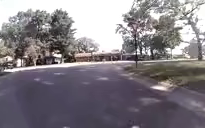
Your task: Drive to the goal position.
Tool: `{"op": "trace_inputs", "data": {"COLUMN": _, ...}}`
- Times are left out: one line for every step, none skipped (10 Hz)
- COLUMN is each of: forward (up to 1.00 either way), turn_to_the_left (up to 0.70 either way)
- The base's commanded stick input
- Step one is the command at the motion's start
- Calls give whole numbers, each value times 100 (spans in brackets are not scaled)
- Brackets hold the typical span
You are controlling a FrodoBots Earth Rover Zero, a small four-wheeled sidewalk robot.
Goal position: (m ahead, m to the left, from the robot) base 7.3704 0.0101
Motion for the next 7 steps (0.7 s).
{"op": "trace_inputs", "data": {"forward": 69, "turn_to_the_left": 3}}
{"op": "trace_inputs", "data": {"forward": 69, "turn_to_the_left": 3}}
{"op": "trace_inputs", "data": {"forward": 69, "turn_to_the_left": 3}}
{"op": "trace_inputs", "data": {"forward": 69, "turn_to_the_left": 3}}
{"op": "trace_inputs", "data": {"forward": 69, "turn_to_the_left": 3}}
{"op": "trace_inputs", "data": {"forward": 69, "turn_to_the_left": 3}}
{"op": "trace_inputs", "data": {"forward": 69, "turn_to_the_left": 3}}
